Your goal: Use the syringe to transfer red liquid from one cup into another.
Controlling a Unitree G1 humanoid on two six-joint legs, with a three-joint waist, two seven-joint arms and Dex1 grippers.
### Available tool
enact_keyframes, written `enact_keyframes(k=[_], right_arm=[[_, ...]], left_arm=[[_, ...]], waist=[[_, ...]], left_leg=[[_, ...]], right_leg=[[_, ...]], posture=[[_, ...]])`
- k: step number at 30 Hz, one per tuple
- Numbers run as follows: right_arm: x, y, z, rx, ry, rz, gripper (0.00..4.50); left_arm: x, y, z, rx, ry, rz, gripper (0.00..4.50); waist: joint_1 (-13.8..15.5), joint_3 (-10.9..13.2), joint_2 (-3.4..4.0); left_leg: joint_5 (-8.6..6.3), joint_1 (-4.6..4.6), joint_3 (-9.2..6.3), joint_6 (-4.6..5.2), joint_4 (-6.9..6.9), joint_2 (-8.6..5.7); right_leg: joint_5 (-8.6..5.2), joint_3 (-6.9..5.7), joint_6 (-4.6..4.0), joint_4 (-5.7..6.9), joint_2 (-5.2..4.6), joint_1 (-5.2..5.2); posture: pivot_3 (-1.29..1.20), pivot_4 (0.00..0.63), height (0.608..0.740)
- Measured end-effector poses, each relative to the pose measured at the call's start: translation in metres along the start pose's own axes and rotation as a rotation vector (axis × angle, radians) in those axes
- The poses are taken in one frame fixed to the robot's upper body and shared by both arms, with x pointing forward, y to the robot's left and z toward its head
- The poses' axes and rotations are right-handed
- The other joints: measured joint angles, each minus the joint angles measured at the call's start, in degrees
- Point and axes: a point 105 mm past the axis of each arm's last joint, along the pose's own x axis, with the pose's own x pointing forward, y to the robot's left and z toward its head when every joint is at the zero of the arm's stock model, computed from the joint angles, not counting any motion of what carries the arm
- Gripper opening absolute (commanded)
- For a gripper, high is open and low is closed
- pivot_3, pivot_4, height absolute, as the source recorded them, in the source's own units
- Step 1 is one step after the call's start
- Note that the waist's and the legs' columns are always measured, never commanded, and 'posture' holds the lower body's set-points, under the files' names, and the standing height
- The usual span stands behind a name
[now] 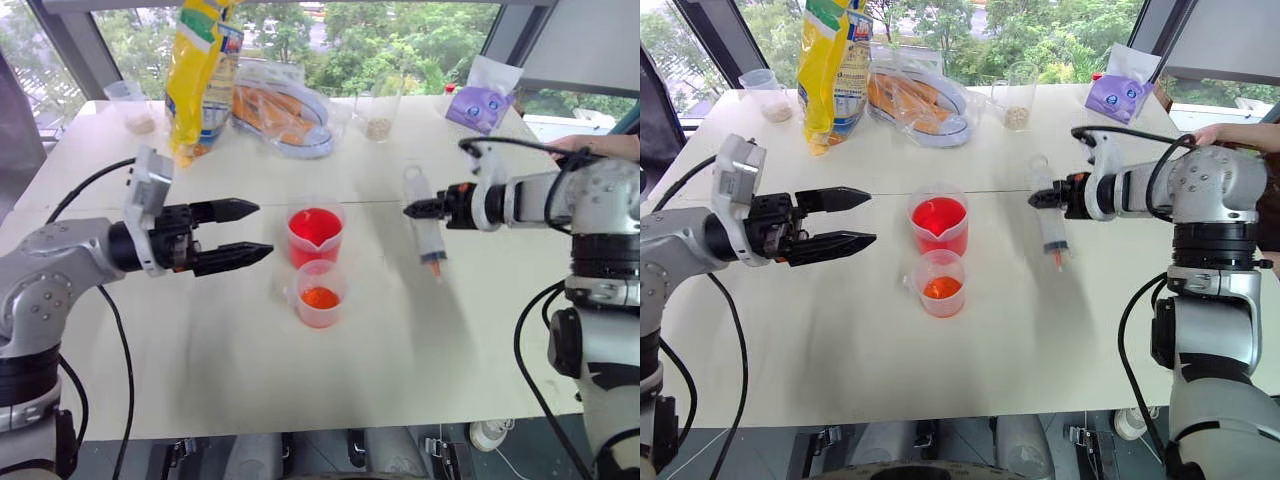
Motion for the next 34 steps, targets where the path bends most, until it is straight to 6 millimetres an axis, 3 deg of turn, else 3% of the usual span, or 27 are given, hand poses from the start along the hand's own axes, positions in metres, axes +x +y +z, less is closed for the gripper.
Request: enact_keyframes(k=[5,7,13,14,19,21,24,27,34], right_arm=[[0.022,-0.026,-0.033,0.049,0.116,-0.090,1.41],[0.025,-0.026,-0.035,0.045,0.113,-0.088,1.41],[0.025,-0.023,-0.032,0.022,0.098,-0.061,4.34],[0.024,-0.022,-0.031,0.016,0.097,-0.058,4.43],[0.010,-0.019,-0.027,-0.090,0.070,-0.055,4.43],[-0.012,-0.011,-0.015,-0.238,0.002,-0.029,4.43],[-0.049,0.017,0.001,-0.472,-0.103,0.068,4.43],[-0.065,0.041,-0.008,-0.602,-0.107,0.216,4.43],[-0.092,0.060,-0.034,-0.760,-0.083,0.384,4.43]], left_arm=[[0.000,-0.001,-0.003,-0.004,0.006,0.009,4.43],[0.001,-0.003,-0.002,0.005,0.007,0.005,4.43],[0.002,-0.006,-0.006,-0.007,0.013,0.006,4.50],[0.002,-0.006,-0.007,-0.011,0.014,0.005,4.50],[0.001,-0.007,-0.009,-0.014,0.024,0.007,4.50],[-0.002,-0.007,-0.012,-0.017,0.046,0.015,4.50],[-0.007,-0.007,-0.014,-0.014,0.071,0.029,4.50],[-0.012,-0.008,-0.013,0.002,0.086,0.037,4.50],[-0.021,-0.009,-0.010,0.021,0.108,0.064,4.50]], waist=[[0.0,0.0,0.00],[0.0,0.0,-0.02],[0.0,0.0,-0.03],[0.1,0.0,-0.04],[0.2,0.0,0.02],[0.2,0.0,0.07],[0.1,0.0,0.06],[-0.1,0.0,0.03],[0.2,0.1,0.01]], left_leg=[[0.00,-0.02,0.01,0.01,0.01,-0.01],[0.00,-0.01,-0.01,0.01,0.01,0.00],[0.00,0.02,-0.02,0.01,0.03,0.00],[0.00,0.02,-0.02,0.01,0.05,0.00],[-0.01,-0.04,-0.03,0.02,0.05,-0.03],[-0.03,-0.11,-0.05,0.05,0.00,-0.03],[-0.05,-0.10,-0.09,0.07,-0.04,0.02],[-0.06,-0.07,-0.07,0.07,-0.04,0.06],[-0.05,-0.04,0.01,0.06,0.07,0.04]], right_leg=[[0.07,0.02,0.13,-0.01,0.03,0.00],[0.07,0.02,0.14,-0.01,0.05,0.00],[0.07,0.02,0.13,-0.01,0.06,0.04],[0.06,0.02,0.13,-0.01,0.06,0.05],[0.06,0.03,0.13,-0.03,0.04,0.01],[0.04,0.02,0.17,-0.03,0.05,-0.09],[-0.02,0.01,0.25,-0.05,0.10,-0.10],[-0.02,0.01,0.24,-0.07,0.11,-0.08],[-0.15,0.02,0.02,-0.09,-0.02,-0.02]], posture=[[0.00,0.150,0.740],[0.00,0.150,0.740],[0.00,0.150,0.740],[0.00,0.150,0.740],[0.00,0.150,0.740],[0.00,0.150,0.740],[0.00,0.150,0.740],[0.00,0.150,0.740],[0.00,0.150,0.740]])
